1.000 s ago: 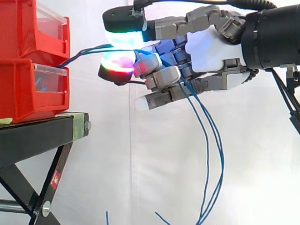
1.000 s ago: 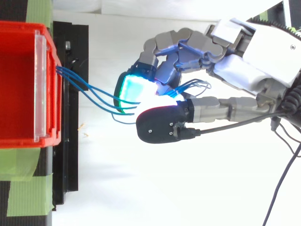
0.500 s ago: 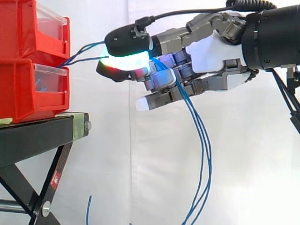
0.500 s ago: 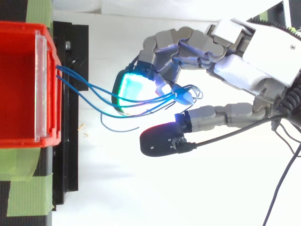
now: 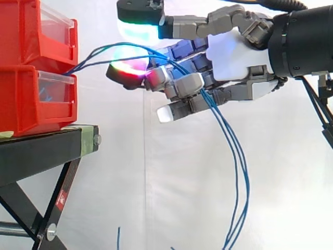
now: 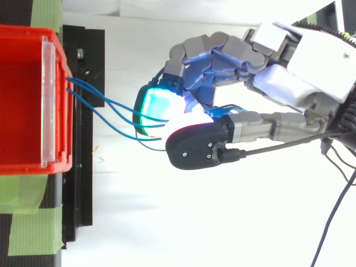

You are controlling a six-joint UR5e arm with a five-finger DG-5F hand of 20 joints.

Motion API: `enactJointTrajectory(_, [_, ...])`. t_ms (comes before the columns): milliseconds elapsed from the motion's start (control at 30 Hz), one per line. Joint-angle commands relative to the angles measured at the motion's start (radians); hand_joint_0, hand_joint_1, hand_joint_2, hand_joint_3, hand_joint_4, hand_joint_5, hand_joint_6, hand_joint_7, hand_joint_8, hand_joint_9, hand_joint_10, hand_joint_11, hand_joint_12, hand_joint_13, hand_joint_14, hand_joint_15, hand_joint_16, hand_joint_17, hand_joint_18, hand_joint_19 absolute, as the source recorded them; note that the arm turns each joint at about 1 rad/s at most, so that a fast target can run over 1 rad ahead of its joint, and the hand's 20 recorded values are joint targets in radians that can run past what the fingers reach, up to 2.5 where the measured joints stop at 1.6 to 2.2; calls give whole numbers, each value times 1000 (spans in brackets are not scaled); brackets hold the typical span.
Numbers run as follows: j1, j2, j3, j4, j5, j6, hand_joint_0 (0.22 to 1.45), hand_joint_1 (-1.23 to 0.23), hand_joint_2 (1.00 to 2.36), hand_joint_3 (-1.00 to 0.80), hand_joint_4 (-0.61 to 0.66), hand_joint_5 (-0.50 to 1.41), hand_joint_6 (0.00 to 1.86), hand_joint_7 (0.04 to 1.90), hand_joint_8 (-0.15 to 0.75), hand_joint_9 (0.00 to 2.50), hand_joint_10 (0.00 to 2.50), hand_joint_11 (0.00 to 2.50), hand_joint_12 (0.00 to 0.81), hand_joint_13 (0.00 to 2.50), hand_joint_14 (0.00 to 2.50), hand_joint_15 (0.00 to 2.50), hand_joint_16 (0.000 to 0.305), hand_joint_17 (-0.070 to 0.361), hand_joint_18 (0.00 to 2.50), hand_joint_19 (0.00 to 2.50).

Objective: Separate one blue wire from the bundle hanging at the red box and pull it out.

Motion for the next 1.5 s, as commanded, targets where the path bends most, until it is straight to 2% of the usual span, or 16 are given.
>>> enactJointTrajectory(0, [0,0,0,0,0,0,566,-609,1008,-415,256,-237,799,1041,349,676,831,1544,341,706,1210,1402,39,88,716,906])
enactJointTrajectory(167, [0,1,0,0,0,0,624,-561,1014,-340,246,-232,806,1017,336,708,857,1523,337,753,1198,1408,37,84,742,916])
enactJointTrajectory(367, [0,0,0,0,0,0,644,-579,1019,-277,252,-232,811,1008,338,720,892,1501,340,779,1184,1430,38,85,764,912])
enactJointTrajectory(567, [0,0,0,0,0,0,586,-642,1009,-398,256,-235,809,1032,342,706,895,1532,344,776,1188,1443,39,87,763,920])
enactJointTrajectory(700, [0,0,0,0,0,0,539,-619,1000,-500,268,-239,812,1022,359,687,931,1500,352,771,1223,1400,41,92,773,920])
enactJointTrajectory(867, [0,1,0,0,0,0,518,-628,1000,-500,281,-242,813,1014,364,675,944,1488,363,765,1251,1374,43,96,776,922])
enactJointTrajectory(1200, [0,0,0,0,0,0,606,-795,1003,-463,268,-242,813,1028,346,664,857,1560,352,777,1068,1478,40,89,744,916])
enactJointTrajectory(1367, [0,1,0,0,0,0,617,-806,1003,-469,268,-242,817,1022,346,660,862,1554,346,783,1061,1486,39,88,748,918])
enactJointTrajectory(1467, [2,0,0,0,0,0,636,-773,1009,-394,264,-242,836,1010,344,669,890,1527,342,791,1058,1481,39,87,755,922])
